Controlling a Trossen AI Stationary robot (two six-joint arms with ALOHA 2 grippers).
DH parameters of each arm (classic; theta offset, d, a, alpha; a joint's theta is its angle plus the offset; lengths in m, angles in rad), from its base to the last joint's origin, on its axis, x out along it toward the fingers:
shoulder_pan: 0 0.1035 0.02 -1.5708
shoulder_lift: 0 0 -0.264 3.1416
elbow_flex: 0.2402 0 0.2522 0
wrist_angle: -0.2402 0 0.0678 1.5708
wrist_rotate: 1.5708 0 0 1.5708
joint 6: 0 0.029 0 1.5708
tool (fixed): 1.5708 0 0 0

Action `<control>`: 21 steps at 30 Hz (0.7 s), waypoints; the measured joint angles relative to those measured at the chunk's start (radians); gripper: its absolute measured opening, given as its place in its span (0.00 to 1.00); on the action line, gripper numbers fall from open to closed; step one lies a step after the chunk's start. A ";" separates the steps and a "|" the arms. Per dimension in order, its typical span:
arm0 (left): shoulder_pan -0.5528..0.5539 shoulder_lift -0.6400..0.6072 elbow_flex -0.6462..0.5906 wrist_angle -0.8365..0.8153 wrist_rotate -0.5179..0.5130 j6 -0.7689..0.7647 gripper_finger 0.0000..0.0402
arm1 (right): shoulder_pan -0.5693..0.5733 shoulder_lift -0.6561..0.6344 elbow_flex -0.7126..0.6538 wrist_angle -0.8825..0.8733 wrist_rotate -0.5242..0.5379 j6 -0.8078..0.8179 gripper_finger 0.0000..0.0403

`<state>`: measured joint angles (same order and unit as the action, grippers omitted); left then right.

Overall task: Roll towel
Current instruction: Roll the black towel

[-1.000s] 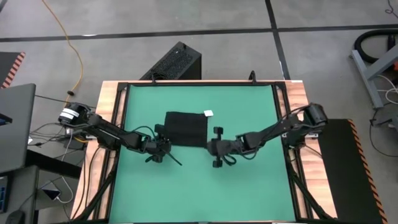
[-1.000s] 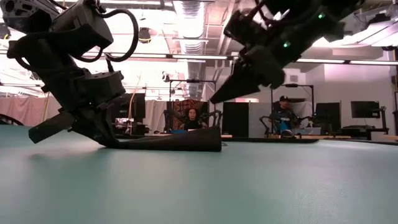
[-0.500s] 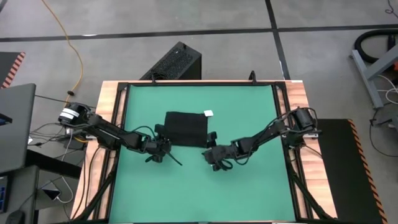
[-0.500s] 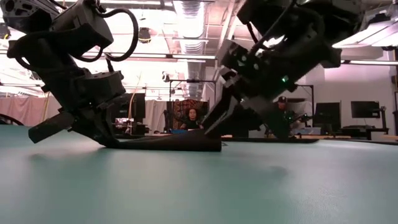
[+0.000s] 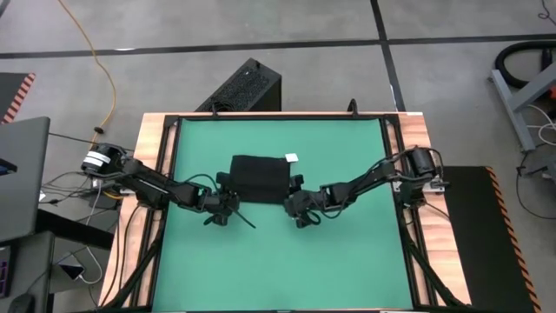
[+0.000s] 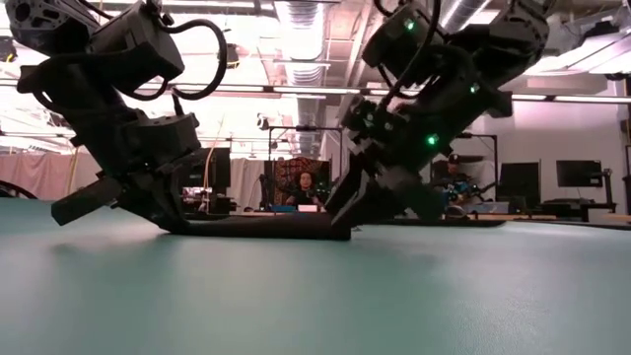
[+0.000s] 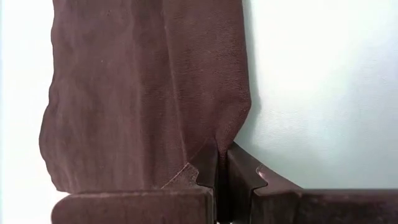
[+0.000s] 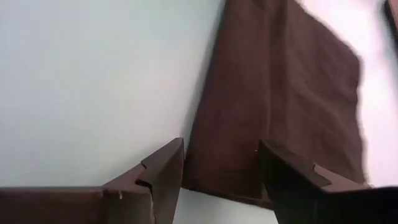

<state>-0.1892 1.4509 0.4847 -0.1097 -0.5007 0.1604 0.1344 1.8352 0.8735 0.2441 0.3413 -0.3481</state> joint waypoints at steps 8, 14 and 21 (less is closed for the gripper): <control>0.004 -0.001 0.000 -0.008 0.007 -0.004 0.00 | -0.014 0.100 -0.001 0.026 0.004 0.003 0.55; 0.004 -0.001 0.000 -0.020 0.015 -0.006 0.00 | -0.025 0.128 0.001 -0.002 0.043 0.087 0.51; 0.004 0.000 0.000 -0.021 0.018 -0.007 0.00 | -0.035 0.130 0.001 -0.016 0.040 0.167 0.27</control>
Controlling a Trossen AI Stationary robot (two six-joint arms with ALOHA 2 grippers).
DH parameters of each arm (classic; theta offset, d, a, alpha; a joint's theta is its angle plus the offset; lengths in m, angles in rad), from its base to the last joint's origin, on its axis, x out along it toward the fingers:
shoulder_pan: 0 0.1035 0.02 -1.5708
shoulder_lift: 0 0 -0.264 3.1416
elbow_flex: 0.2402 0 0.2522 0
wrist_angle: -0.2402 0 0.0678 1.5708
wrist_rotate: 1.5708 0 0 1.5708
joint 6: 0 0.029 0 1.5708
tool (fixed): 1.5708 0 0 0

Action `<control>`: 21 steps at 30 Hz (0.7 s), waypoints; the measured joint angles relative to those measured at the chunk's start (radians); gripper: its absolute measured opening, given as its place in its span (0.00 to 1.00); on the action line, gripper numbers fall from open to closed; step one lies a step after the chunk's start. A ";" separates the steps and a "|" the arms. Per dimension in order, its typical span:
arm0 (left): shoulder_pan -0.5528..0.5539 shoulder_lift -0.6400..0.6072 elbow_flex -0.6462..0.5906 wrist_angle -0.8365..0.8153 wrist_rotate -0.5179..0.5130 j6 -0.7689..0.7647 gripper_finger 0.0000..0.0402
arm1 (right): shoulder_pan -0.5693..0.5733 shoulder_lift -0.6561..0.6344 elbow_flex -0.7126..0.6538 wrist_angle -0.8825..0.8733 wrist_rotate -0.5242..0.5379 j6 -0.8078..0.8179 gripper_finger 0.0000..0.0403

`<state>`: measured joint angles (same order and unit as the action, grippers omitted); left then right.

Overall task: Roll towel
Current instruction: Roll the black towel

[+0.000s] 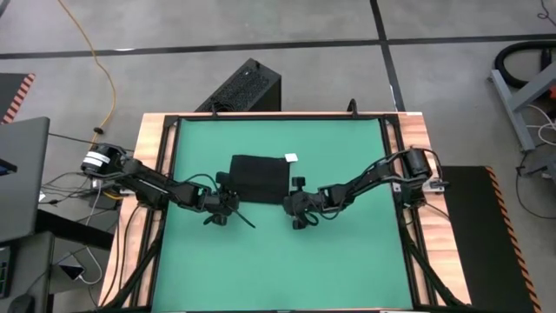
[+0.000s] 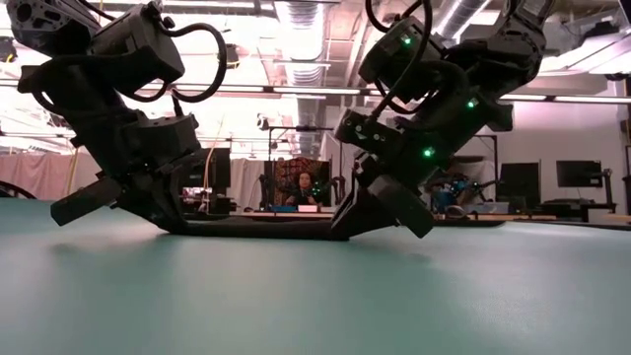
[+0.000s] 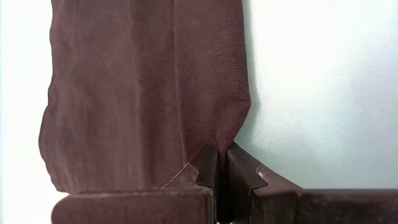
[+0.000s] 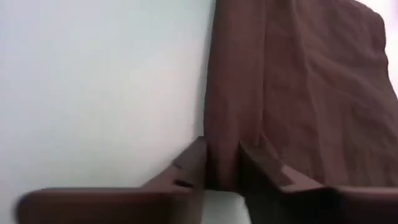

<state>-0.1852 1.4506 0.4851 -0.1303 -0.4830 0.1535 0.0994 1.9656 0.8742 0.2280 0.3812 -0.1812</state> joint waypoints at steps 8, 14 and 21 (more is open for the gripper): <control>-0.004 -0.005 0.000 -0.002 0.052 -0.060 0.00 | 0.012 -0.019 -0.002 -0.011 0.053 0.103 0.03; -0.017 -0.081 0.000 0.000 0.204 -0.168 0.00 | 0.019 -0.122 -0.006 -0.101 -0.035 0.238 0.03; -0.006 -0.213 0.000 -0.010 0.262 -0.215 0.00 | -0.019 -0.263 0.002 -0.194 -0.118 0.334 0.02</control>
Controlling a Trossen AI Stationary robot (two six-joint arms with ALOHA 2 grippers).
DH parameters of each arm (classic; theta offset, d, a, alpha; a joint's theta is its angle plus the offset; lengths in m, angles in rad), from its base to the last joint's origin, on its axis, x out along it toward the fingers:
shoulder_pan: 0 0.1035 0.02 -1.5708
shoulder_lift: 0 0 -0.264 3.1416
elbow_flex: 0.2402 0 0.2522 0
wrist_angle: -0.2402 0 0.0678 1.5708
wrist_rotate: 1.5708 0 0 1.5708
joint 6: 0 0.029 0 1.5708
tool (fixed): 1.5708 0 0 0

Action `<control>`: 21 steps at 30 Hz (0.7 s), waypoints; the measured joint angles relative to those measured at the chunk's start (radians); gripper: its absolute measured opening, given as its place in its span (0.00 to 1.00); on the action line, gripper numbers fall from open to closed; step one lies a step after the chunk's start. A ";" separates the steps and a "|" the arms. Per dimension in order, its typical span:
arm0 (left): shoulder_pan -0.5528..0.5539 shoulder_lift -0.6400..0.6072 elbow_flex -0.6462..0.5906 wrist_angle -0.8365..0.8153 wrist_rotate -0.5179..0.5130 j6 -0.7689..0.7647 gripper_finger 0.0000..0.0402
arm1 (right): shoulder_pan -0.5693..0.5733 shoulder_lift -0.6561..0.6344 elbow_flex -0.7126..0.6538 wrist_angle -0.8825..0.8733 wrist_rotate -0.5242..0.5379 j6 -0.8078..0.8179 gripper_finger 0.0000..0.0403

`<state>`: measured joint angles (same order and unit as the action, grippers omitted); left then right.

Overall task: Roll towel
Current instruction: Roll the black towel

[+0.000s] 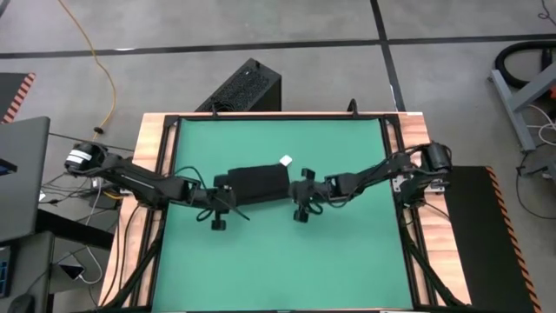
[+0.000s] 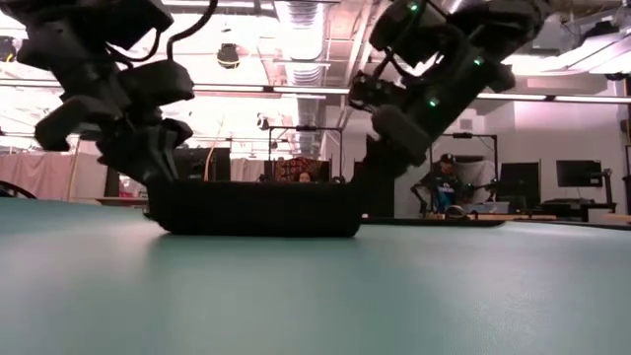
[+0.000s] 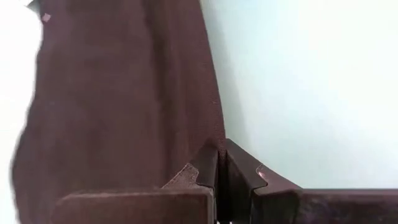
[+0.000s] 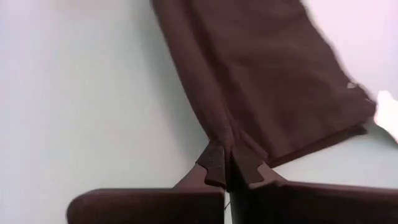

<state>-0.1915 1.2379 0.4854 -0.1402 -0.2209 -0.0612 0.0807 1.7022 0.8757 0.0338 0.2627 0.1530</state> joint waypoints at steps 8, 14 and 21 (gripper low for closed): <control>0.065 0.009 -0.001 -0.018 0.033 0.037 0.00 | -0.084 0.059 0.099 -0.075 -0.068 -0.022 0.02; 0.118 0.008 -0.018 -0.018 0.033 0.078 0.00 | -0.111 0.132 0.178 -0.132 -0.085 -0.079 0.02; 0.190 0.008 -0.046 -0.011 0.008 0.131 0.00 | -0.136 0.152 0.218 -0.147 -0.078 -0.077 0.02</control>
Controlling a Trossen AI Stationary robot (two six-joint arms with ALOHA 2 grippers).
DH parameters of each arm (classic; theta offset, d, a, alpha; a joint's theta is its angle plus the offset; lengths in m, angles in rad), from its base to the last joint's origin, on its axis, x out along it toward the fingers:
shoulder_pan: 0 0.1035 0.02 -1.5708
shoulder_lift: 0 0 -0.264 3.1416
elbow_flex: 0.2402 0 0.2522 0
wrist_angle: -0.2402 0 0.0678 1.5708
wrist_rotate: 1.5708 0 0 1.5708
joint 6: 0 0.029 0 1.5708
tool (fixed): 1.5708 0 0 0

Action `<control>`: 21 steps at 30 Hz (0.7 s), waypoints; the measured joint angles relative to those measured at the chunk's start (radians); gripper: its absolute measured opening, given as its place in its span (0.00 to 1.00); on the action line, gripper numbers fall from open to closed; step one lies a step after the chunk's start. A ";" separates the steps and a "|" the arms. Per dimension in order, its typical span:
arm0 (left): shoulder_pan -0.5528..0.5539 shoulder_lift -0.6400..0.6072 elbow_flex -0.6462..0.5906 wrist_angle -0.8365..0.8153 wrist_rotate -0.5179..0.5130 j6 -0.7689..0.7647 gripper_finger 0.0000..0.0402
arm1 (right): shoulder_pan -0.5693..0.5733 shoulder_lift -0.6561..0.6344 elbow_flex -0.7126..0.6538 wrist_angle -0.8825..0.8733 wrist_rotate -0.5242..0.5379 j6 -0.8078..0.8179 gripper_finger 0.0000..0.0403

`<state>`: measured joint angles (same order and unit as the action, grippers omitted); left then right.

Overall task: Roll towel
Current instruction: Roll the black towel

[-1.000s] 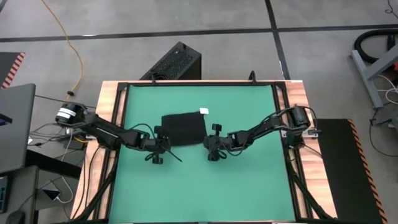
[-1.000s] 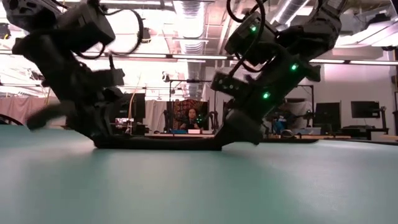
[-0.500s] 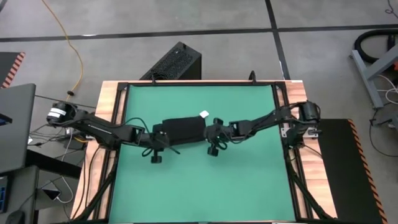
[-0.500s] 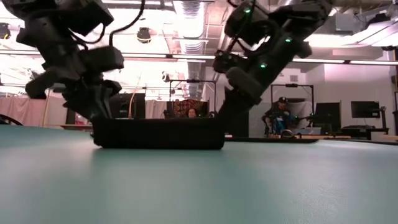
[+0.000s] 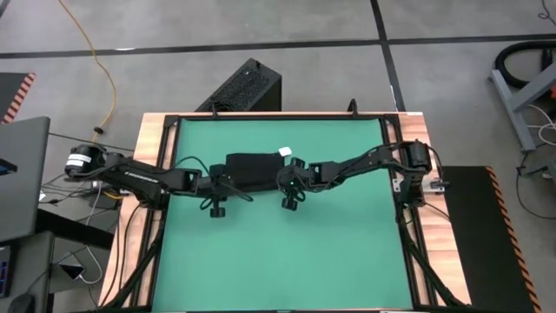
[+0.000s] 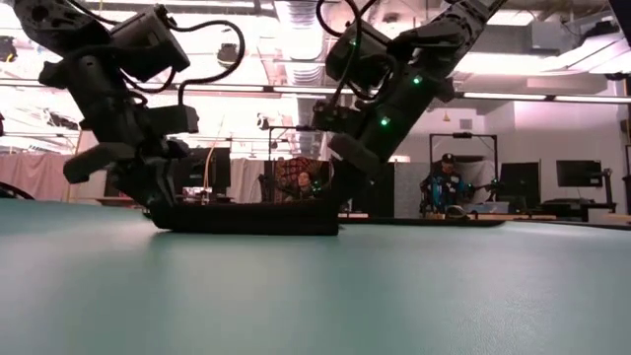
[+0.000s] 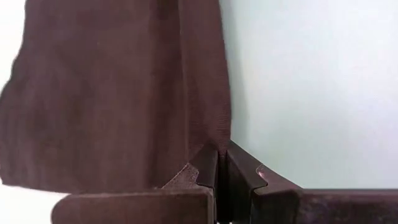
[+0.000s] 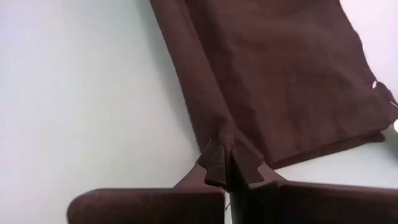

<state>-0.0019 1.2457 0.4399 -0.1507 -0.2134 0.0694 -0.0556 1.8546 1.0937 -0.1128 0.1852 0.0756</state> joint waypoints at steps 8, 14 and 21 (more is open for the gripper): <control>0.055 0.000 0.007 0.011 -0.019 0.074 0.00 | -0.019 -0.007 0.012 -0.006 0.002 0.002 0.02; 0.090 0.000 0.013 0.011 -0.032 0.085 0.00 | -0.032 -0.007 0.012 -0.001 0.040 0.005 0.02; 0.100 0.000 0.036 0.002 0.042 0.060 0.00 | -0.019 -0.008 0.012 -0.020 0.033 -0.002 0.02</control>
<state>0.0984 1.2453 0.4759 -0.1490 -0.1717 0.1295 -0.0743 1.8465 1.1061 -0.1325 0.2179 0.0738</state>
